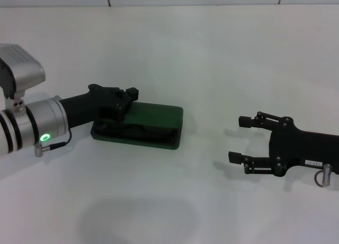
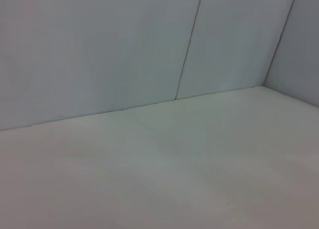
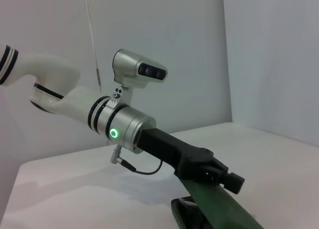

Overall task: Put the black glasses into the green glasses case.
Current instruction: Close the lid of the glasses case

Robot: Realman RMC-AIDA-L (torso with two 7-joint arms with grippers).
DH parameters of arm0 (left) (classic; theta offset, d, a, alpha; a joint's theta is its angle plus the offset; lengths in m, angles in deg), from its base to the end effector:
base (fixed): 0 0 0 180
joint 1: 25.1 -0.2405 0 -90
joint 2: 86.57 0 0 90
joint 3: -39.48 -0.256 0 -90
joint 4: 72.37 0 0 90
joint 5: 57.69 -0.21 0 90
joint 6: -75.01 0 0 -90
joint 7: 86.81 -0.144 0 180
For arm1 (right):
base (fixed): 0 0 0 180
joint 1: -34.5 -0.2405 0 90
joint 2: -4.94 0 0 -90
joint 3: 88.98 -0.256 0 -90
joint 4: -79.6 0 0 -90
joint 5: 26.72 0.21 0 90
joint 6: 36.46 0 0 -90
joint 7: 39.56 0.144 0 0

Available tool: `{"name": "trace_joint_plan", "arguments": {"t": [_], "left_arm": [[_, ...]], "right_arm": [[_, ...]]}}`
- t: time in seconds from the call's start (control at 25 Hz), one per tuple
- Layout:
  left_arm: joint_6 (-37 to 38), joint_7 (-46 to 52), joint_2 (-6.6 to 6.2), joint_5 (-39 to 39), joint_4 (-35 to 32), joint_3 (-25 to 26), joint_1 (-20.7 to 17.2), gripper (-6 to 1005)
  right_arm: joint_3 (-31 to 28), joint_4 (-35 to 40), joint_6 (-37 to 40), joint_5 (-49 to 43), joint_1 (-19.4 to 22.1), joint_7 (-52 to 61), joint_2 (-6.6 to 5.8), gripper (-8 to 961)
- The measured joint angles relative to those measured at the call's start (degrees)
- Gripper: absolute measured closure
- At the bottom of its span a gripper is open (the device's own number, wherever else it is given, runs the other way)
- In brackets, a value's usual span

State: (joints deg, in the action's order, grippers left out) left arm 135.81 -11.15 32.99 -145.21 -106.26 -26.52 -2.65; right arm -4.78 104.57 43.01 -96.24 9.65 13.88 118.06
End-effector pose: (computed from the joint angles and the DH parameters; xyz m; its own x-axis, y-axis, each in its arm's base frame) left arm -0.2923 0.3350 -0.0420 0.7379 0.4091 0.5368 0.6309 -0.7006 -0.3334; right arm 0.2670 0.2971 -0.0438 0.8298 -0.1104 -0.5470 -0.2534 -0.9479 -0.1931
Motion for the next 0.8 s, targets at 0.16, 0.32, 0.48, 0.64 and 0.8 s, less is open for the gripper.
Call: {"name": "trace_joint_plan", "arguments": {"t": [0.16,0.32,0.48,0.64,0.8], "left_arm": [[-0.2,-1.2,0.14,0.0,0.1,0.0,0.0,999],[-0.3,-2.9,0.26,0.3,0.6,0.0,0.1,999],[-0.3,-5.4,0.3,2.0,2.1,0.0,0.5,1000],[0.1,-7.6,0.28,3.1,3.0,0.0,0.7,1000],[0.2,-9.5,0.4,3.2,3.7,0.0,0.9,995]], "right_arm": [[0.0,-0.3,-0.1,0.0,-0.5,0.0,0.0,110],[0.0,-0.2,-0.3,0.0,-0.6,0.0,0.0,110],[0.0,0.0,-0.7,0.0,-0.6,0.0,0.0,111],[0.0,0.0,-0.8,0.0,-0.6,0.0,0.0,111],[0.0,0.0,-0.8,0.0,-0.6,0.0,0.0,112]]}}
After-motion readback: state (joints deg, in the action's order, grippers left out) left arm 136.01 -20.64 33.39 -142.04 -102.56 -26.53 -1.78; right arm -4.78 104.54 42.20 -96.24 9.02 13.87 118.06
